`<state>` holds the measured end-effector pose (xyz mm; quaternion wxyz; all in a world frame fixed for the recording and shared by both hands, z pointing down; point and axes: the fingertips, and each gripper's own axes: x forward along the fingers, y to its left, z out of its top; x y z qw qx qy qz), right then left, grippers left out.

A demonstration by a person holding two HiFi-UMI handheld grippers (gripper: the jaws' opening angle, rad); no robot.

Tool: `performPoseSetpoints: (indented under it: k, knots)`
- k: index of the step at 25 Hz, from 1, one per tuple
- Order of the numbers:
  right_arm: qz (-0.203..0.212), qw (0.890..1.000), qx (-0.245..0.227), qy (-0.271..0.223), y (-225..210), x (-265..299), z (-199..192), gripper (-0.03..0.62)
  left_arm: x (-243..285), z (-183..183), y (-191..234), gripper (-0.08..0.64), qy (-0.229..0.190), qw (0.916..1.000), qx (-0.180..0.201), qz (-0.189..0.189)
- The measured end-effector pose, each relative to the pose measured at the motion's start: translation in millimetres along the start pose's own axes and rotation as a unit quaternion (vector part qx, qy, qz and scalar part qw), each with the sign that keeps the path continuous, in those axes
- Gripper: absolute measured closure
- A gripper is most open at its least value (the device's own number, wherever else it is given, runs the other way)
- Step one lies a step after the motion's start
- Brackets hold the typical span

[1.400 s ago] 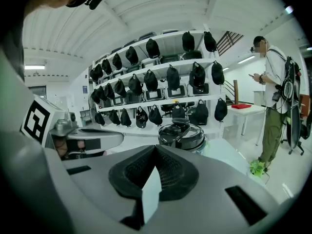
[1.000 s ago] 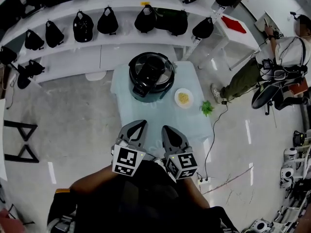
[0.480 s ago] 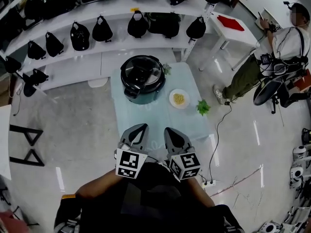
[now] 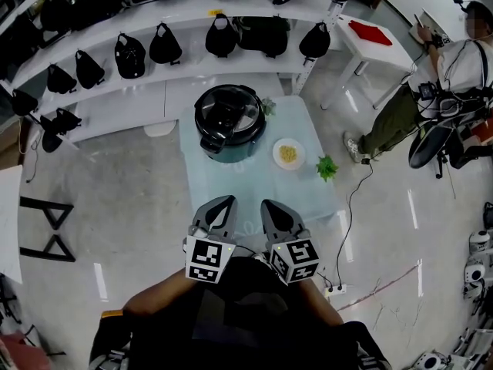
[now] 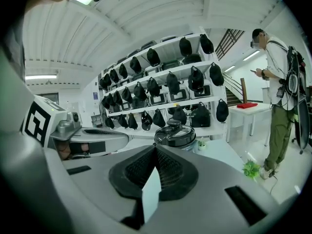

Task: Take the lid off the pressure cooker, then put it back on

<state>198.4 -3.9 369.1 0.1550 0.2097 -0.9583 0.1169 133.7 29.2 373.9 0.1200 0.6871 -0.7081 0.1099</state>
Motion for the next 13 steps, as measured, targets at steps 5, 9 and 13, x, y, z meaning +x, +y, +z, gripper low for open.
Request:
performPoseSetpoints:
  k: [5,9,13]
  knots:
    - [-0.001,1.0,0.003,0.002,6,5,-1,0.575,-2,-2,7,0.554,0.002,1.0,0.0,-0.003]
    - [-0.002,1.0,0.001,0.002,11,8,-1,0.576,-3,-3,10,0.554,0.001,1.0,0.0,-0.007]
    - [-0.003,1.0,0.0,0.002,12,9,1,0.576,-3,-1,11,0.554,0.0,1.0,0.002,-0.009]
